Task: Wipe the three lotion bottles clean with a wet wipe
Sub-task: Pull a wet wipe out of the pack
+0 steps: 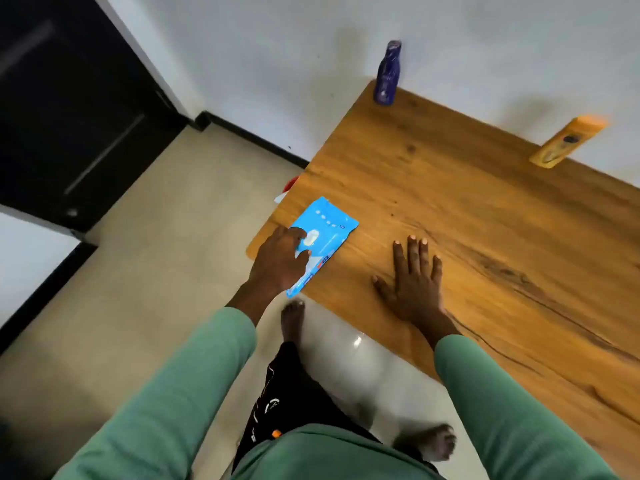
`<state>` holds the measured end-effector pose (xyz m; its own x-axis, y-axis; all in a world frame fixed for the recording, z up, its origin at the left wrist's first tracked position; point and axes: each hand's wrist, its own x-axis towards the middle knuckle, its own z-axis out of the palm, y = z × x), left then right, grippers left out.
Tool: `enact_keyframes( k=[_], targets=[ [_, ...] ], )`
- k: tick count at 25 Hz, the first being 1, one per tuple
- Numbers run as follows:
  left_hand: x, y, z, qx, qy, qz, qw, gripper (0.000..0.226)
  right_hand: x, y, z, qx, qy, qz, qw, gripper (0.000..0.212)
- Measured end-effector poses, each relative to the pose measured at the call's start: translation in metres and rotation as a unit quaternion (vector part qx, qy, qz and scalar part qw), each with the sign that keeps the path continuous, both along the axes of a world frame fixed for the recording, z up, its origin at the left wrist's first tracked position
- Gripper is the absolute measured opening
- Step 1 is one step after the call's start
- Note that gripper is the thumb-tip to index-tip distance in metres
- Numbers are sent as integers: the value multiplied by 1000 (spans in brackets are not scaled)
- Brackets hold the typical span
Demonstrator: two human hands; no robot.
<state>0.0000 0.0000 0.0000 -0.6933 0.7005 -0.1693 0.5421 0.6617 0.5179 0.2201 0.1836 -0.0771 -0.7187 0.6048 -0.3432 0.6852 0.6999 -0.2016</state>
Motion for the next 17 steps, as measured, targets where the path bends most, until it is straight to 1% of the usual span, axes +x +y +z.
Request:
enact_keyframes(
  k=[2, 4, 6, 8, 9, 11, 13, 15, 17],
  targets=[
    [-4, 13, -2, -26, 31, 20, 999, 32, 4, 1, -2, 32, 10, 8, 999, 94],
    [-5, 24, 0, -42, 61, 41, 996, 24, 7, 2, -3, 41, 15, 8, 999, 94],
    [-5, 31, -3, -45, 89, 28, 995, 18, 6, 2, -5, 39, 18, 9, 999, 94],
    [-6, 31, -2, -43, 93, 21, 995, 22, 7, 4, -6, 33, 17, 15, 999, 94],
    [-7, 30, -2, -28, 77, 34, 996, 24, 7, 5, -7, 29, 16, 13, 999, 94],
    [-9, 29, 0, 12, 4, 94, 995, 28, 7, 5, -6, 23, 10, 13, 1000, 95],
    [-10, 28, 4, 43, -101, 157, 981, 31, 7, 5, -7, 22, 17, 15, 999, 95],
    [-11, 27, 6, 80, -208, 201, 954, 32, 7, 6, -6, 17, 17, 16, 1000, 95],
    [-9, 27, 14, 126, -296, 231, 918, 30, 7, 7, -4, 10, 12, 19, 1000, 96]
  ],
)
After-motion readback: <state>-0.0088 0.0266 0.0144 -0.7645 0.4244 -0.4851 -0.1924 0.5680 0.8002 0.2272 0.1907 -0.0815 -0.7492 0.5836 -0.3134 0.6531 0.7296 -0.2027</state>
